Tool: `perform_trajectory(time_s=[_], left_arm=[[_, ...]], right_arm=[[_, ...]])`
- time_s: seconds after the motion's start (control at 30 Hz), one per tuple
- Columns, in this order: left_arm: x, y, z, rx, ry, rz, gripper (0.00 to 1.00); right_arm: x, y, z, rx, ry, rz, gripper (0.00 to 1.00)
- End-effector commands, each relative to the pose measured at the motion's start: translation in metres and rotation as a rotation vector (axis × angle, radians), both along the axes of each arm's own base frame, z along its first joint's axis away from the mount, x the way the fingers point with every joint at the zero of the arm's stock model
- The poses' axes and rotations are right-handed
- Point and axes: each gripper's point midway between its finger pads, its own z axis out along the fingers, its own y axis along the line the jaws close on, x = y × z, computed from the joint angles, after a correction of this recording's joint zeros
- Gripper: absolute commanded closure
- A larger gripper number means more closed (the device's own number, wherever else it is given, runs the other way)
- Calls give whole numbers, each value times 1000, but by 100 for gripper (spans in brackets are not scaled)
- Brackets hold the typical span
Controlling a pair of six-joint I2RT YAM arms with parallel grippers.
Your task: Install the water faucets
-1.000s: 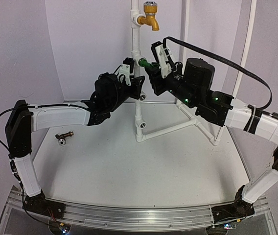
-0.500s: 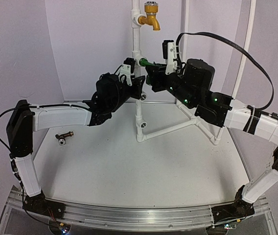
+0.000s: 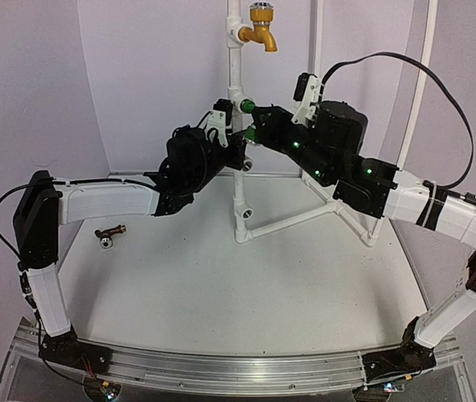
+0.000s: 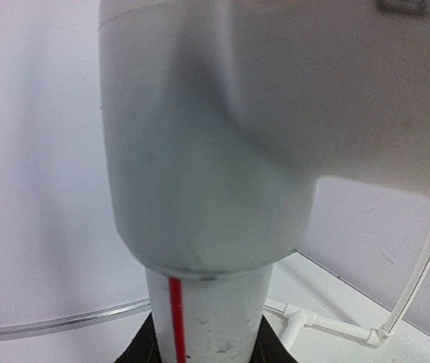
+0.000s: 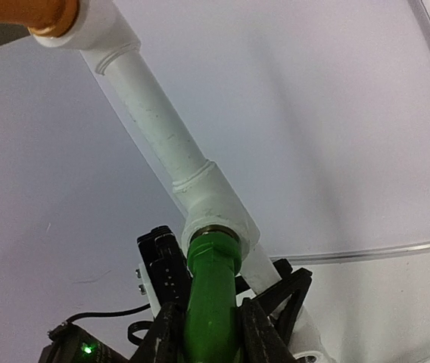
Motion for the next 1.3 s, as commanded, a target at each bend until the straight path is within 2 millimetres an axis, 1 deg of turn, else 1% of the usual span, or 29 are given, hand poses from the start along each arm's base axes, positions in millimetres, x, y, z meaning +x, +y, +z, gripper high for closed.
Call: perform_trajectory(time_s=[0.0, 0.17, 0.3, 0.37, 0.57, 0.7, 0.8, 0.97, 1.17, 1.27], left_arm=[[-46, -57, -63, 168, 102, -187, 100], [-45, -57, -65, 172, 104, -182, 100], [-45, -56, -67, 179, 106, -167, 100], [-44, -56, -67, 183, 103, -161, 100], [-43, -53, -66, 189, 103, -138, 100], [-41, -52, -67, 187, 106, -128, 100], [-38, -53, -67, 192, 103, -116, 100], [-33, -53, -70, 205, 98, -91, 100], [-29, -55, -74, 210, 99, -79, 100], [-30, -57, -73, 177, 119, -89, 100]], right_arm=[[18, -24, 25, 336, 77, -52, 100], [25, -32, 16, 501, 179, -57, 100], [27, -42, 8, 652, 274, -80, 100], [28, -43, 5, 709, 309, -72, 100], [34, -42, -2, 903, 442, -44, 100], [34, -39, -3, 1019, 512, -17, 100], [35, -36, -1, 1105, 558, 8, 100], [33, -37, -10, 1296, 675, 27, 100], [40, -29, -8, 1445, 777, 81, 100], [44, -28, -2, 1495, 791, 95, 100]])
